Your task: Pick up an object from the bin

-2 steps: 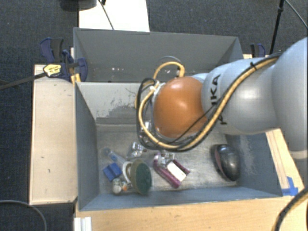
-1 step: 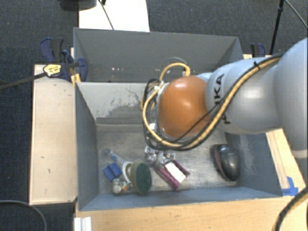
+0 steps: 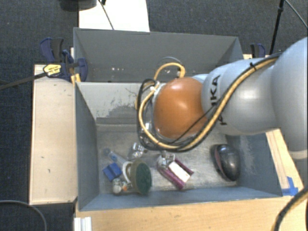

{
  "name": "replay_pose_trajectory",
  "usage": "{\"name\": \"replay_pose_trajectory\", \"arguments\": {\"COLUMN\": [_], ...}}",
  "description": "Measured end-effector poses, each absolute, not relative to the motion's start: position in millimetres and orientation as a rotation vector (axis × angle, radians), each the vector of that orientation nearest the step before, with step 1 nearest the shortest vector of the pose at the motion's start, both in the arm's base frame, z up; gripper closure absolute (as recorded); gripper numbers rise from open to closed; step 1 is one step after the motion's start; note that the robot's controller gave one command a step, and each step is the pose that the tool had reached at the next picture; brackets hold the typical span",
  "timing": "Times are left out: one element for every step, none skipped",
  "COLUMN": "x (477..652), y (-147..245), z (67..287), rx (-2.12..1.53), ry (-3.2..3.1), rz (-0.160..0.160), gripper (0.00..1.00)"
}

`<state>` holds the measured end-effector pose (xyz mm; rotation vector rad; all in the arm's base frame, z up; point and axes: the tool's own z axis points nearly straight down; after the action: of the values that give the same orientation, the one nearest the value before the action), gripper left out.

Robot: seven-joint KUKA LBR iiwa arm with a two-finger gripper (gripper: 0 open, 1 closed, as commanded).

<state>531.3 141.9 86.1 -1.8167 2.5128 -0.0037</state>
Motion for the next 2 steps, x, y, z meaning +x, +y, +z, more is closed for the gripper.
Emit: {"name": "replay_pose_trajectory", "arguments": {"x": [505.5, 506.1], "y": [179.6, 180.4], "z": [72.8, 73.7], "rx": [-1.526, -1.526], "ry": [2.735, 2.73], "rz": [-0.007, -0.006], "gripper": [0.0, 1.0]}}
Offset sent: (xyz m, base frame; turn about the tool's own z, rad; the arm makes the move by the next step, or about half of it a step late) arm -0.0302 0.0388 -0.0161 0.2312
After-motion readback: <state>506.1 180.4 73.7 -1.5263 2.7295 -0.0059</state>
